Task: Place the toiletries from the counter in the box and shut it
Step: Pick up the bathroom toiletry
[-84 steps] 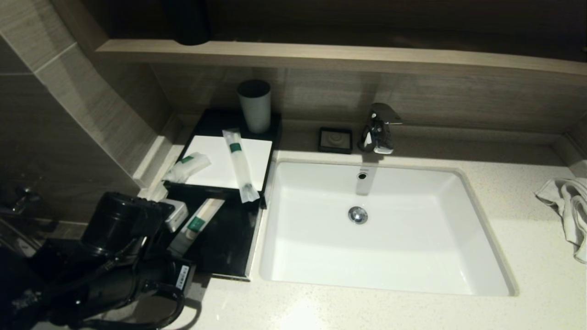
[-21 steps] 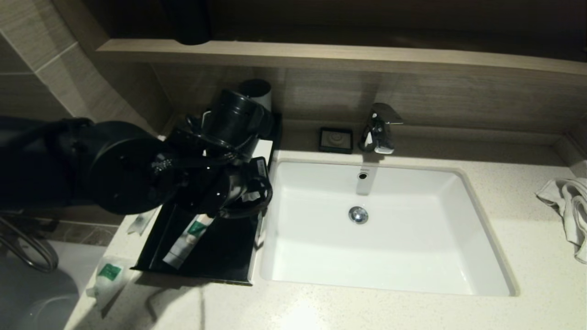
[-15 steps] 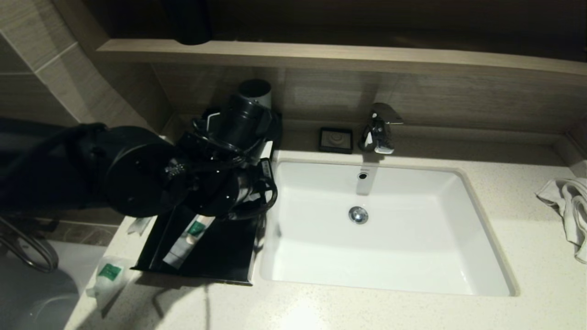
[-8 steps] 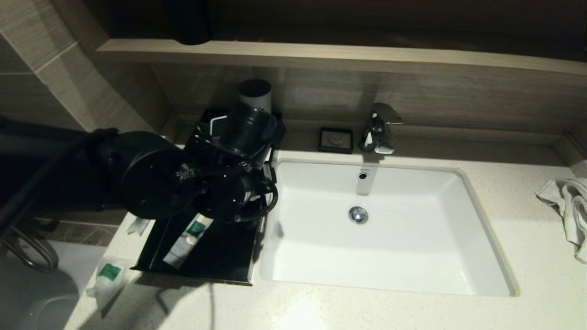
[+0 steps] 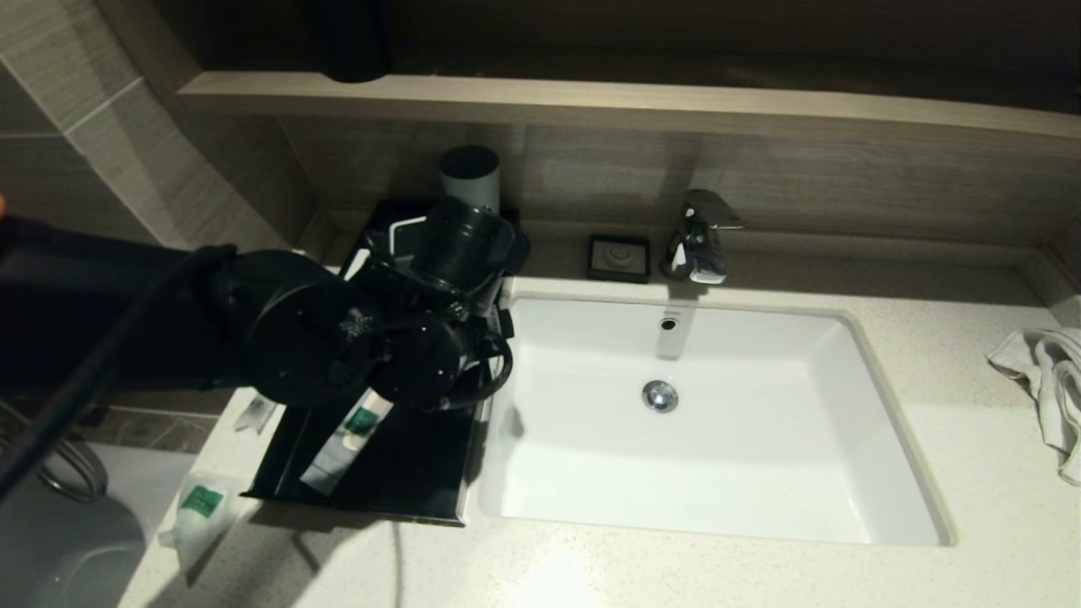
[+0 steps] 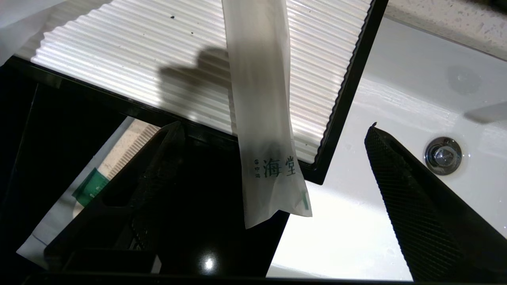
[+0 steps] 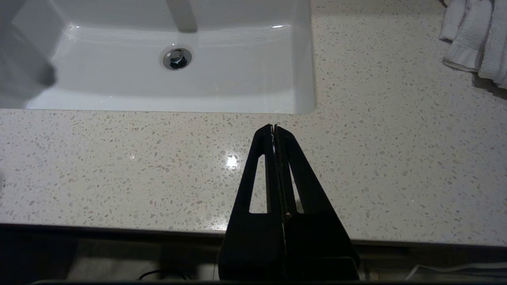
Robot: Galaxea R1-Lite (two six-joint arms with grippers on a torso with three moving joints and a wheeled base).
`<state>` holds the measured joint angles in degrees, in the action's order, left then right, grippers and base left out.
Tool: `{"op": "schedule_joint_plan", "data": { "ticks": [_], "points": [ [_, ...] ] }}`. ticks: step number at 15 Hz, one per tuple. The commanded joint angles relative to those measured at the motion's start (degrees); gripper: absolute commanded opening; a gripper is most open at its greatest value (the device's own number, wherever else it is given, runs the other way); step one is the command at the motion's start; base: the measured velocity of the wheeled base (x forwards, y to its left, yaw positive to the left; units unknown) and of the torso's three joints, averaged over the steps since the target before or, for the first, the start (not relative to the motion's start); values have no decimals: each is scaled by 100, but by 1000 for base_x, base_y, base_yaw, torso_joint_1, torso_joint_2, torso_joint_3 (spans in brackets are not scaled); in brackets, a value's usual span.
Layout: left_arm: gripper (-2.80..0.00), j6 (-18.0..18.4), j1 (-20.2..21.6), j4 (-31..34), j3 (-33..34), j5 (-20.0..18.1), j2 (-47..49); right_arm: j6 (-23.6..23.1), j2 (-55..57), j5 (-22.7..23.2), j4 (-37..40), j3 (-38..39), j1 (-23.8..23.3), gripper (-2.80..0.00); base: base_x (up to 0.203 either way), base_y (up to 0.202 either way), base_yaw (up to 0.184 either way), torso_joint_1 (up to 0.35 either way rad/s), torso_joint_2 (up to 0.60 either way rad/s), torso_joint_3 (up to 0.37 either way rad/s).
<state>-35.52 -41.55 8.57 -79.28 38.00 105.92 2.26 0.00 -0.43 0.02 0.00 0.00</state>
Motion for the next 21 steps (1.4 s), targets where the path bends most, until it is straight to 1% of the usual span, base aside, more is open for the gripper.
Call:
{"op": "schedule_joint_plan", "data": {
  "ticks": [1, 21],
  "points": [
    [0, -23, 7, 13, 0, 23, 23, 3, 9, -1, -2, 0, 0, -280, 0, 0, 0, 0, 0, 0],
    [0, 46, 16, 66, 17, 76, 121, 3, 9, -1, -1, 0, 0, -280, 0, 0, 0, 0, 0, 0]
  ]
}}
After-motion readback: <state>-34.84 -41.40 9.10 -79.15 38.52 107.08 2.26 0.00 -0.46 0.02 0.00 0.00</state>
